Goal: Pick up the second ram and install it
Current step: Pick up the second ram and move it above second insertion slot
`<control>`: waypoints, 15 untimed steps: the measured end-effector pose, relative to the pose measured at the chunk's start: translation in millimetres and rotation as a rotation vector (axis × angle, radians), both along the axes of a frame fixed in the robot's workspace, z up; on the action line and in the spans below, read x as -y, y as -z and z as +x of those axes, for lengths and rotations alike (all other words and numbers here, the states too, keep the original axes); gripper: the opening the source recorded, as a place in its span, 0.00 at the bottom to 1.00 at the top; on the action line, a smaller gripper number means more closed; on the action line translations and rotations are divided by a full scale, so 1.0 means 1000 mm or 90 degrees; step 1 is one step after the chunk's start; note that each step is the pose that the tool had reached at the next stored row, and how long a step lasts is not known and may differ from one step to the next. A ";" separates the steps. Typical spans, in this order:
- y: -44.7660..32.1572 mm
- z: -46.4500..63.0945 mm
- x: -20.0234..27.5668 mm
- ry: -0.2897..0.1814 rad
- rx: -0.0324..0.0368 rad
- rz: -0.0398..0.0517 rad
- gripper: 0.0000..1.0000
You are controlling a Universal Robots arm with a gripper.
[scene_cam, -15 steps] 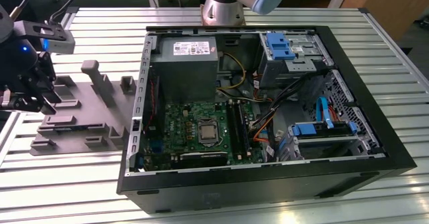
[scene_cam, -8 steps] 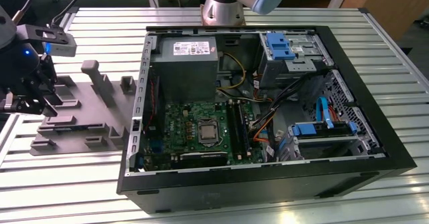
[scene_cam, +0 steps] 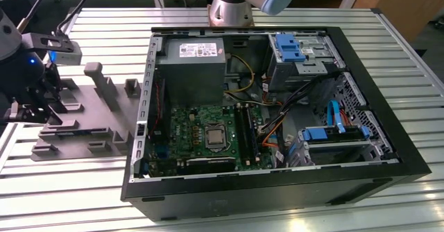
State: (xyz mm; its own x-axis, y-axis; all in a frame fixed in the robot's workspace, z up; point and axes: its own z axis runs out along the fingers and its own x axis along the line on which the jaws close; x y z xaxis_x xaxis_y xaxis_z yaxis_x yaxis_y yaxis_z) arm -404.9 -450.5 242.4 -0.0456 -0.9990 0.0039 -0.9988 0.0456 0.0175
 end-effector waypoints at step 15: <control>0.0184 0.000 0.0032 0.000 0.0031 -0.0001 0.36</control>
State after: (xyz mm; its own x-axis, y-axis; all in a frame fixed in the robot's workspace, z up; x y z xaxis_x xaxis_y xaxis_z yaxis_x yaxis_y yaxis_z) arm -404.9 -453.6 224.0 -0.0456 -0.9990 0.0038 -0.9989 0.0456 0.0127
